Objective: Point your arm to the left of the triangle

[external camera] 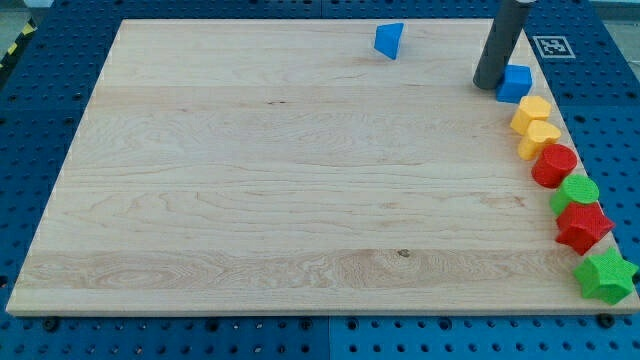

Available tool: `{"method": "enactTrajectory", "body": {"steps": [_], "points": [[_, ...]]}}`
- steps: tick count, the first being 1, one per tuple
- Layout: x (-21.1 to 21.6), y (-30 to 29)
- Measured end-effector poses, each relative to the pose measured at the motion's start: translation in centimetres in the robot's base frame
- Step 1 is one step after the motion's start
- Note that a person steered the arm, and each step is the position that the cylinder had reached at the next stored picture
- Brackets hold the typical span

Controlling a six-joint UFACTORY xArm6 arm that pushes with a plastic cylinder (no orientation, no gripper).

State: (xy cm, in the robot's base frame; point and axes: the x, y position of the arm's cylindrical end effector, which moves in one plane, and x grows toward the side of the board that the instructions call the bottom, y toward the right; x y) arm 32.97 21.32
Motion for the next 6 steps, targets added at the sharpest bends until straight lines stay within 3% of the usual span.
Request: {"method": "enactTrajectory", "body": {"steps": [2, 4, 5, 6], "points": [[0.0, 0.0], [-0.4, -9.3], [-3.9, -15.7], [-8.5, -18.4]]}}
